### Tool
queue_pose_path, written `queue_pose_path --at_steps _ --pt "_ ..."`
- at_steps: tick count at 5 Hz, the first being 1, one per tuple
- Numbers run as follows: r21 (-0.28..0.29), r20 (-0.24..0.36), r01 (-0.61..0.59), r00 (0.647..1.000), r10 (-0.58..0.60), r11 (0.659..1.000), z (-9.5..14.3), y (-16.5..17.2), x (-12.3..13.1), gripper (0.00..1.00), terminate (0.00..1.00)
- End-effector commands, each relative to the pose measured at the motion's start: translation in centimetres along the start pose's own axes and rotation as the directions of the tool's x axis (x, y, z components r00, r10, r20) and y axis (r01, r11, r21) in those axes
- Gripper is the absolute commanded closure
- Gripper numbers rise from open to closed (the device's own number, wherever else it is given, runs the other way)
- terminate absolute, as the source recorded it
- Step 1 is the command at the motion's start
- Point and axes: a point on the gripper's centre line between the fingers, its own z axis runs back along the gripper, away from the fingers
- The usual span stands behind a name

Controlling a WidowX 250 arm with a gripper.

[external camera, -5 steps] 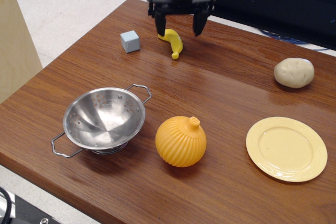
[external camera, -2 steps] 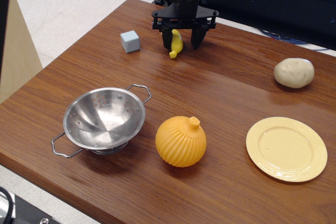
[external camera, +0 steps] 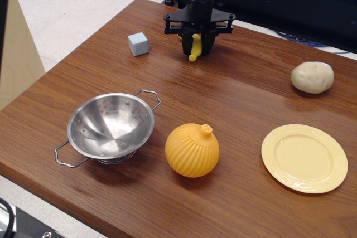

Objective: Put banana in colander

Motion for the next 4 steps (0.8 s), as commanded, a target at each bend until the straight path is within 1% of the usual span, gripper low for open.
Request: queue_pose_path --at_steps 1,2,3,4 --pt "-0.139 -0.034 0.093 0.995 -0.099 0.986 7.3 2.2 -0.6 1.0 0.0" --pt "-0.162 -0.075 0.197 0.975 -0.211 0.967 8.6 4.1 -1.9 1.0 0.0" --pt "-0.198 -0.071 0.347 0.928 -0.366 0.917 9.3 7.7 -3.6 1.0 0.0" --pt "-0.212 -0.102 0.509 0.838 -0.536 0.835 9.6 11.0 -4.8 1.0 0.0"
